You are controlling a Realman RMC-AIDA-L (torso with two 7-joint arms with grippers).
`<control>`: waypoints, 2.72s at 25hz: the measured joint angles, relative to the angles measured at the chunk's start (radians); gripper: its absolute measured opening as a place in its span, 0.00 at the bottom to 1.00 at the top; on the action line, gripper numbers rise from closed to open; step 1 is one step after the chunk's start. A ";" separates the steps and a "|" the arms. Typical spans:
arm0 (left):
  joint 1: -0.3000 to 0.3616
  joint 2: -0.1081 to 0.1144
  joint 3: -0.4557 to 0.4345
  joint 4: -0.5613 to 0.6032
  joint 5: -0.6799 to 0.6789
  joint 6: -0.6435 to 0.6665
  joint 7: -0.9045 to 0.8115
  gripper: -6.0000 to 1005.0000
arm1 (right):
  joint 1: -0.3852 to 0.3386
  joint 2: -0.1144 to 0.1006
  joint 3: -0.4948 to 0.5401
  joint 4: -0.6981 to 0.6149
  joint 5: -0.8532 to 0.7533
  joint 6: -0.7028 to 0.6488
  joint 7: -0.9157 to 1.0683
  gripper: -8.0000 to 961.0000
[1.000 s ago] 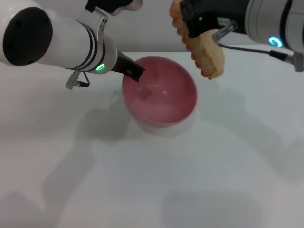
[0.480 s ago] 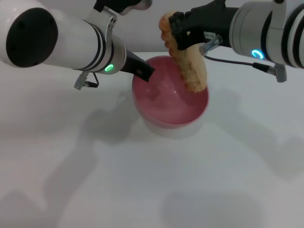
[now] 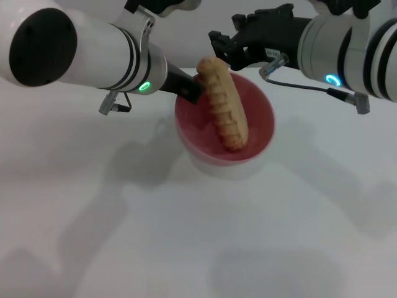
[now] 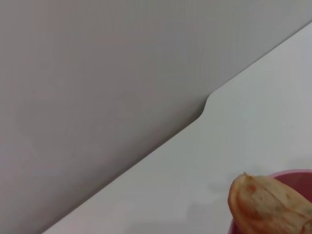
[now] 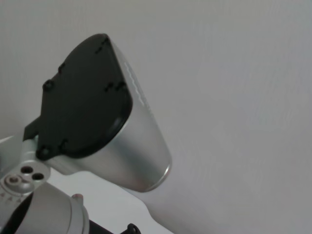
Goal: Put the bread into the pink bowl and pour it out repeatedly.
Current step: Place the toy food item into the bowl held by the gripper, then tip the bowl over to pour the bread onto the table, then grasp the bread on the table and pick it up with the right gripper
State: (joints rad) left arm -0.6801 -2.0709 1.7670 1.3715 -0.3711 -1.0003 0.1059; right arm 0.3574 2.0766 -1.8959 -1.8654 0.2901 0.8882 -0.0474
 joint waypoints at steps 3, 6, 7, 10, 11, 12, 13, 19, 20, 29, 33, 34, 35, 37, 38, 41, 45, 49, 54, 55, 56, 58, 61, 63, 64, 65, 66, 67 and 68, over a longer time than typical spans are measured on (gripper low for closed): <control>-0.001 0.001 0.000 -0.005 0.005 0.011 0.001 0.04 | -0.019 0.002 0.011 -0.022 -0.030 -0.015 0.001 0.35; 0.001 0.002 0.000 -0.009 0.013 0.024 0.023 0.04 | -0.072 0.006 0.041 -0.068 -0.155 -0.017 0.049 0.47; 0.004 0.002 0.000 -0.010 0.014 0.032 0.036 0.04 | -0.094 0.007 0.057 -0.080 -0.211 -0.014 0.082 0.52; 0.011 0.003 0.000 -0.009 0.025 0.051 0.054 0.04 | -0.154 0.008 0.112 -0.082 -0.329 -0.007 0.149 0.57; 0.012 0.003 0.000 -0.009 0.034 0.056 0.058 0.04 | -0.176 0.008 0.134 -0.073 -0.346 -0.017 0.157 0.58; 0.012 0.003 0.002 -0.009 0.051 0.061 0.063 0.04 | -0.204 0.009 0.157 -0.054 -0.354 -0.038 0.158 0.59; 0.012 0.003 0.003 -0.009 0.064 0.064 0.066 0.04 | -0.227 0.009 0.165 -0.032 -0.356 -0.079 0.158 0.59; 0.032 0.003 0.054 0.012 0.190 0.119 0.068 0.04 | -0.388 0.009 0.147 0.152 -0.364 -0.502 0.149 0.59; 0.047 0.003 0.082 0.035 0.227 0.135 0.068 0.04 | -0.399 0.009 0.140 0.176 -0.364 -0.547 0.150 0.59; 0.115 0.000 0.280 0.138 0.403 0.171 0.058 0.05 | -0.404 0.008 0.120 0.256 -0.360 -0.593 0.160 0.58; 0.174 -0.001 0.391 0.165 0.546 0.250 0.040 0.05 | -0.403 0.006 0.119 0.267 -0.360 -0.598 0.161 0.58; 0.193 -0.002 0.425 0.176 0.602 0.272 0.030 0.05 | -0.404 0.006 0.118 0.267 -0.360 -0.598 0.161 0.58; 0.193 -0.002 0.425 0.176 0.602 0.272 0.030 0.05 | -0.407 0.006 0.118 0.264 -0.359 -0.599 0.161 0.58; 0.193 -0.002 0.425 0.176 0.602 0.272 0.030 0.05 | -0.415 0.007 0.121 0.257 -0.359 -0.607 0.165 0.58; 0.193 -0.002 0.425 0.176 0.602 0.272 0.030 0.05 | -0.424 0.008 0.126 0.254 -0.359 -0.623 0.168 0.58; 0.206 -0.003 0.465 0.190 0.725 0.276 -0.038 0.05 | -0.465 0.009 0.140 0.265 -0.359 -0.734 0.180 0.58; 0.209 -0.003 0.486 0.192 0.792 0.270 -0.070 0.05 | -0.494 0.009 0.154 0.281 -0.348 -0.809 0.190 0.58; 0.199 -0.003 0.505 0.193 0.880 0.269 -0.133 0.05 | -0.489 0.006 0.154 0.279 -0.333 -0.770 0.196 0.58; 0.162 -0.006 0.451 0.204 0.873 0.191 -0.240 0.05 | -0.447 -0.002 0.121 0.238 -0.316 -0.571 0.192 0.58; 0.149 -0.007 0.433 0.212 0.850 0.158 -0.260 0.05 | -0.434 -0.003 0.114 0.225 -0.316 -0.514 0.191 0.58; 0.140 -0.006 0.413 0.222 0.811 0.126 -0.269 0.05 | -0.416 -0.005 0.107 0.208 -0.315 -0.449 0.190 0.58; 0.127 -0.005 0.372 0.237 0.736 0.083 -0.273 0.05 | -0.378 -0.006 0.096 0.172 -0.315 -0.316 0.189 0.58; 0.111 -0.001 0.287 0.248 0.596 0.015 -0.265 0.05 | -0.317 -0.007 0.082 0.107 -0.314 -0.104 0.184 0.58; 0.104 0.002 0.246 0.248 0.517 -0.025 -0.256 0.05 | -0.281 -0.005 0.080 0.076 -0.303 0.011 0.180 0.58; 0.103 0.002 0.237 0.247 0.503 -0.033 -0.253 0.05 | -0.262 -0.004 0.080 0.067 -0.288 0.062 0.178 0.58; 0.102 0.003 0.216 0.242 0.468 -0.057 -0.244 0.05 | -0.244 -0.004 0.081 0.061 -0.264 0.108 0.176 0.58; 0.101 0.004 0.199 0.239 0.435 -0.079 -0.235 0.05 | -0.227 -0.005 0.084 0.060 -0.236 0.143 0.175 0.58; 0.101 0.004 0.193 0.237 0.417 -0.089 -0.231 0.05 | -0.213 -0.005 0.086 0.059 -0.211 0.173 0.175 0.58; 0.100 0.004 0.185 0.236 0.397 -0.102 -0.225 0.05 | -0.200 -0.005 0.086 0.060 -0.192 0.205 0.174 0.58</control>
State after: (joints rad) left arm -0.5797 -2.0670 1.9525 1.6072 0.0257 -1.1021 -0.1195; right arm 0.1575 2.0713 -1.8100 -1.8050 0.0981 1.0930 0.1264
